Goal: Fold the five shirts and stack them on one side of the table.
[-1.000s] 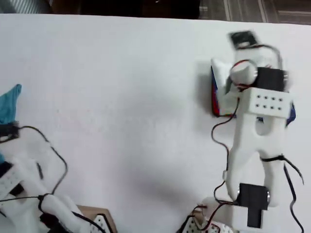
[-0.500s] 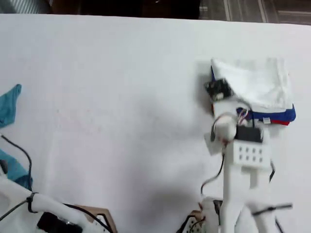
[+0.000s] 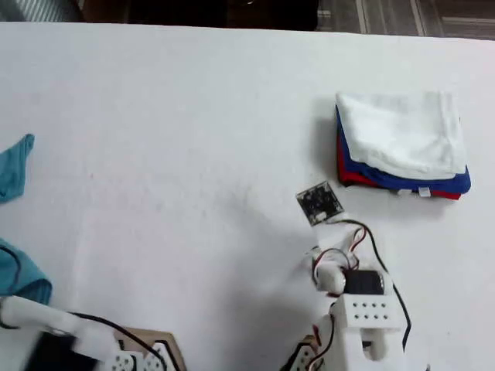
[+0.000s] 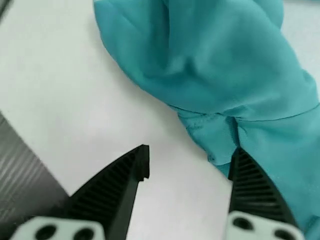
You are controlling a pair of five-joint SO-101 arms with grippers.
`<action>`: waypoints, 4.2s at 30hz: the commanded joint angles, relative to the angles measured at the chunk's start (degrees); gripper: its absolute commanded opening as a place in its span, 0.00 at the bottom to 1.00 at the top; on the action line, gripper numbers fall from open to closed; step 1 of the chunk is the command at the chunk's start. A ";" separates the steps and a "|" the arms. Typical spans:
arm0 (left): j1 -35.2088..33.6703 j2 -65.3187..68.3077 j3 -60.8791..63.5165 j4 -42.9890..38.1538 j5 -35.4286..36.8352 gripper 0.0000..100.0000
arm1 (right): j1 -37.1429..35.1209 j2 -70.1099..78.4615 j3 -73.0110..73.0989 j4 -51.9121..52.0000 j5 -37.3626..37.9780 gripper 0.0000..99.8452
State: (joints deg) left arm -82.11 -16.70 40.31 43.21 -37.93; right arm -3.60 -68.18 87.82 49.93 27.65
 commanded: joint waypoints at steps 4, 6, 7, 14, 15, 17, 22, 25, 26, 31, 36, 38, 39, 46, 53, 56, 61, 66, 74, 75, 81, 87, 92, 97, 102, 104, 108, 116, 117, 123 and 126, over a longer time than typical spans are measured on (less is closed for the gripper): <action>-1.23 20.57 -17.19 5.54 0.26 0.27 | -0.92 -7.08 1.93 -0.84 0.26 0.16; -1.05 25.41 -22.02 8.00 0.26 0.27 | -0.92 -8.04 2.02 -0.40 0.26 0.16; -0.97 27.43 -24.13 9.41 0.26 0.27 | -0.92 -8.57 2.11 0.13 0.26 0.16; 2.99 38.07 -36.35 26.02 -2.99 0.19 | -0.92 -10.68 2.90 0.40 0.26 0.16; 4.13 38.77 -37.58 28.66 -3.16 0.13 | -0.92 -10.68 2.90 0.40 0.09 0.16; 6.77 39.12 -40.04 33.23 -1.93 0.01 | -0.92 -10.68 2.90 0.40 -0.09 0.16; 15.65 39.12 -47.08 48.53 1.14 0.03 | -0.92 -10.68 2.90 0.13 -0.18 0.16; 23.30 39.12 -52.09 58.11 2.99 0.03 | -0.92 -10.68 2.90 0.13 -0.18 0.16; 26.02 38.95 -53.05 59.34 4.22 0.03 | -0.92 -10.68 2.90 0.13 -0.18 0.16; 38.86 33.32 -53.32 59.16 8.53 0.03 | -0.92 -10.68 2.90 0.04 -0.18 0.16; 53.01 22.15 -53.23 59.25 8.62 0.03 | -0.92 -10.86 3.69 -1.01 -0.18 0.16; 58.64 15.91 -53.32 59.25 8.62 0.03 | -0.92 -11.30 4.48 -2.42 -0.18 0.16; 61.27 12.66 -53.32 59.16 8.62 0.03 | -0.92 -11.47 4.57 -2.51 -0.18 0.16; 78.68 -4.48 -53.32 58.99 8.79 0.03 | -0.92 -12.44 4.75 -2.24 -0.18 0.16; 81.67 -5.36 -47.08 59.08 17.05 0.23 | -0.92 -12.44 4.75 -2.24 -0.18 0.16; 81.23 -5.54 -44.97 59.08 17.41 0.24 | -0.92 -12.44 4.75 -2.24 -0.18 0.16; 75.69 -4.92 -43.82 58.90 14.33 0.20 | -0.92 -12.44 4.84 -2.15 -0.18 0.16; 67.78 -4.92 -28.70 53.89 9.32 0.20 | -0.92 -12.44 4.84 -2.07 -0.18 0.16; 69.01 -5.01 -1.10 39.38 8.26 0.20 | -1.01 -12.44 4.84 -2.24 -0.18 0.16; 70.33 -5.01 0.66 38.77 8.26 0.20 | -1.01 -12.44 4.84 -2.24 -0.18 0.16; 74.46 -5.01 6.81 33.05 8.53 0.20 | -1.01 -12.44 4.84 -2.24 -0.18 0.16; 71.21 -5.01 12.79 24.35 8.09 0.20 | -1.01 -12.44 4.84 -2.24 -0.18 0.16; 64.09 -5.01 13.67 18.46 4.66 0.20 | -1.01 -12.44 4.84 -2.24 -0.18 0.16; 58.02 -5.01 13.41 14.51 -5.45 0.06 | -1.01 -12.44 4.84 -2.24 -0.18 0.16; 52.66 -5.45 12.97 11.34 -6.33 0.02 | -1.01 -12.44 4.84 -2.24 -0.18 0.16; 50.11 -5.45 10.59 11.43 -6.24 0.03 | -1.01 -12.44 4.84 -2.24 -0.18 0.16; 43.78 -5.45 4.09 11.69 -6.15 0.03 | -1.01 -12.44 4.84 -2.24 -0.18 0.16; 46.51 -5.45 0.04 31.82 -6.15 0.03 | -3.65 -12.44 4.84 -1.98 -0.18 0.16; 49.14 -5.45 0.13 35.34 -5.80 0.05 | -3.65 -12.44 4.84 -1.98 -0.18 0.16; 61.98 -5.19 0.31 42.20 -0.18 0.23 | -3.47 -12.44 4.84 -1.98 -0.18 0.16; 64.26 -5.10 1.27 38.33 3.69 0.23 | -3.38 -12.44 4.84 -1.98 -0.18 0.16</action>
State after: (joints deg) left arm -20.48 -20.13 42.59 83.82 -37.41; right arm -6.77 -79.34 93.01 48.44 27.65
